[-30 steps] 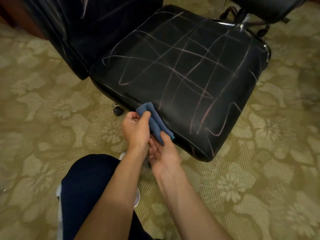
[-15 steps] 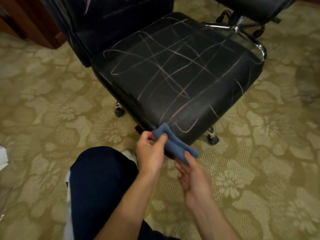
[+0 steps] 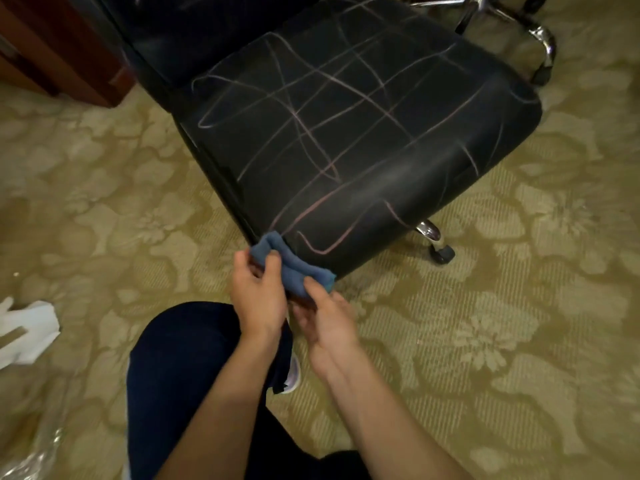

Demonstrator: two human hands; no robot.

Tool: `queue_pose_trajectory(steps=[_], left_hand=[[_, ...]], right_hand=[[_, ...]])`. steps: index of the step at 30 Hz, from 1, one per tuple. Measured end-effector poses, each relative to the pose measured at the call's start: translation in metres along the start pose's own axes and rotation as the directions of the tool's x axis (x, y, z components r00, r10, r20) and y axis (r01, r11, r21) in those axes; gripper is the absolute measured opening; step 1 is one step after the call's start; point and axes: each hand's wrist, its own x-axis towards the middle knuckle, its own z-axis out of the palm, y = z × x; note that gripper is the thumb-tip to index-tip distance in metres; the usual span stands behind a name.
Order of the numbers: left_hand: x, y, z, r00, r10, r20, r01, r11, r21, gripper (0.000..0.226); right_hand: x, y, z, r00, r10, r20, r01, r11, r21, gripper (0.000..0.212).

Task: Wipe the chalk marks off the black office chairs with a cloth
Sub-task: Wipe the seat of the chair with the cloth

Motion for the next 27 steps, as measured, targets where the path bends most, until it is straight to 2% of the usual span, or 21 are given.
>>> queue_pose_trajectory(steps=[2, 4, 7, 9, 11, 16, 22, 24, 27], left_hand=[[0.013, 0.001, -0.010, 0.999, 0.013, -0.037, -0.011, 0.998, 0.055, 0.007], [0.025, -0.004, -0.017, 0.993, -0.014, -0.118, 0.019, 0.999, 0.038, 0.008], [0.031, -0.014, -0.025, 0.957, -0.156, -0.245, 0.140, 0.987, -0.081, 0.024], [0.030, -0.017, -0.027, 0.938, -0.222, -0.267, 0.182, 0.969, -0.164, 0.022], [0.028, -0.014, -0.025, 0.924, -0.282, -0.257, 0.214, 0.941, -0.262, 0.007], [0.010, -0.010, -0.015, 0.852, -0.466, -0.239, 0.348, 0.845, -0.406, 0.011], [-0.010, -0.015, -0.012, 0.835, -0.545, -0.076, 0.430, 0.733, -0.527, 0.009], [-0.016, -0.014, -0.013, 0.819, -0.574, -0.014, 0.469, 0.682, -0.561, 0.008], [-0.016, -0.015, -0.015, 0.820, -0.572, -0.009, 0.458, 0.666, -0.589, 0.007]], right_hand=[[0.007, 0.013, 0.017, 0.999, 0.036, 0.029, -0.036, 0.999, 0.006, 0.024], [0.012, 0.024, 0.033, 0.998, 0.053, 0.045, -0.053, 0.999, -0.004, 0.020], [0.013, 0.030, 0.047, 0.995, 0.070, 0.068, -0.067, 0.996, -0.059, 0.013], [0.013, 0.024, 0.048, 0.995, 0.061, 0.078, -0.055, 0.995, -0.083, 0.004], [0.015, 0.017, 0.047, 0.997, 0.029, 0.068, -0.021, 0.992, -0.125, 0.008], [0.018, 0.012, 0.038, 0.995, -0.092, 0.027, 0.096, 0.957, -0.275, 0.013], [0.014, 0.007, 0.020, 0.959, -0.282, -0.012, 0.261, 0.901, -0.346, 0.009], [0.013, 0.007, 0.019, 0.948, -0.317, -0.003, 0.299, 0.896, -0.329, 0.010], [0.013, 0.007, 0.022, 0.945, -0.324, 0.030, 0.315, 0.886, -0.340, 0.011]])
